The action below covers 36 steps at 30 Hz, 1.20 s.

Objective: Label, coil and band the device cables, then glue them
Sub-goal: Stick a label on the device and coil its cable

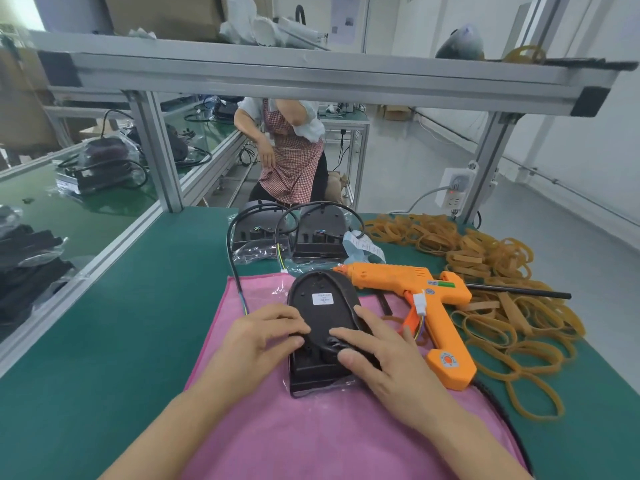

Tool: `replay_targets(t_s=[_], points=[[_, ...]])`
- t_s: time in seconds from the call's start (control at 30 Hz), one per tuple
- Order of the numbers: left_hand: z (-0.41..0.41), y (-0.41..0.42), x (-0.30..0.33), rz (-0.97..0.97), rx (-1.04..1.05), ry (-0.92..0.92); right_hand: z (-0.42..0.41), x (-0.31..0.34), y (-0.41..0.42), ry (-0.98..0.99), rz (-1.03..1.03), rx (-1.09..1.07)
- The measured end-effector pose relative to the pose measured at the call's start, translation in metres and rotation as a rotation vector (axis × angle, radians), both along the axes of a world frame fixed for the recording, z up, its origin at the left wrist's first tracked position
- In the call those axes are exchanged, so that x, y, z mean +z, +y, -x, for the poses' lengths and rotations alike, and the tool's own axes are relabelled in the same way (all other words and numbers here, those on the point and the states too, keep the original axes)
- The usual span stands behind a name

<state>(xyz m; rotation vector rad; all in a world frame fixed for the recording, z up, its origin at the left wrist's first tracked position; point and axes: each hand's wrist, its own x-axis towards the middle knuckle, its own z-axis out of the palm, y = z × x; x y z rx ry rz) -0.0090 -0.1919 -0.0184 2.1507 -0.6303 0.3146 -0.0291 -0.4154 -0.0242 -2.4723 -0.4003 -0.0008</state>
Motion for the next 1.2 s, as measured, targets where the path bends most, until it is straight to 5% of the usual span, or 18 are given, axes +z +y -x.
replay_targets(t_s=[0.23,0.5,0.8,1.2], points=[[0.001,0.002,0.000,-0.102,-0.101,-0.083,-0.002,0.006,0.002,0.118,-0.083,-0.006],[0.019,-0.015,-0.016,-0.123,0.066,-0.255,0.003,0.001,-0.003,-0.078,-0.347,0.153],[0.016,-0.014,-0.011,-0.285,0.039,-0.311,-0.003,-0.014,-0.004,-0.673,-0.045,0.268],[0.027,-0.001,-0.025,-0.473,0.009,-0.407,0.024,-0.007,-0.023,-0.663,0.282,-0.110]])
